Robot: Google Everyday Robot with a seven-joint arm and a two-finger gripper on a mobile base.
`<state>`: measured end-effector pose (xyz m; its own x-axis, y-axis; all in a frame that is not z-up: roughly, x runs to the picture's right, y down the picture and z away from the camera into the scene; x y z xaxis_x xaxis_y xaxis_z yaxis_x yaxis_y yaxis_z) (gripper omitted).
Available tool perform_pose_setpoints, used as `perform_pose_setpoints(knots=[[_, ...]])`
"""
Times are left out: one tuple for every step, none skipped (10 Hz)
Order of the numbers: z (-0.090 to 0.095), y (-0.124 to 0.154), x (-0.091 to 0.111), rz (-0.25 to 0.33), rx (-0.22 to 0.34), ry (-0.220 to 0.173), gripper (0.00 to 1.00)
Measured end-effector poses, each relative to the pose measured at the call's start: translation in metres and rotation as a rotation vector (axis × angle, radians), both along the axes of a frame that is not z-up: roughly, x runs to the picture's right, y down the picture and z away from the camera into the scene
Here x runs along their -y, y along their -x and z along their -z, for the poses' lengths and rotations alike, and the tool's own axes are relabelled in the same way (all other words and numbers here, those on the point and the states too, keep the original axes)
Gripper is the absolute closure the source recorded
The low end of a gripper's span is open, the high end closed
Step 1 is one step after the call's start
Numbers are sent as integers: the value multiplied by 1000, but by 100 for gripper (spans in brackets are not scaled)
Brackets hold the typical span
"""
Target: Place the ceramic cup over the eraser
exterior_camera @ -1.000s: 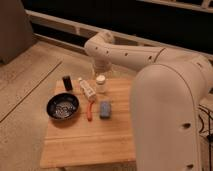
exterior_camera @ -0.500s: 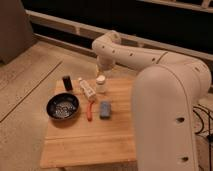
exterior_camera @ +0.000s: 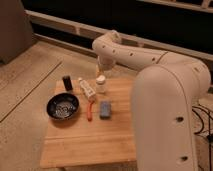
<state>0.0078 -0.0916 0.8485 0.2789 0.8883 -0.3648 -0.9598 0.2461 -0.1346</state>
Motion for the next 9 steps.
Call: perform_pose_setpoints(knots=[[-11,2,-3,21,2,24,35],[-22,6,-7,41,5,47,35],[-32,11,-10,57,10,66,35],[-46,14,-14,67,16,93,35],[-55,13,-15,73,14,108,35],[-67,12,-13,81,6,122,35],[-77,14,-9,91,-1,135,35],[-83,13,-8,89,-2,146,35],[-91,14,-9,80,8,165,35]])
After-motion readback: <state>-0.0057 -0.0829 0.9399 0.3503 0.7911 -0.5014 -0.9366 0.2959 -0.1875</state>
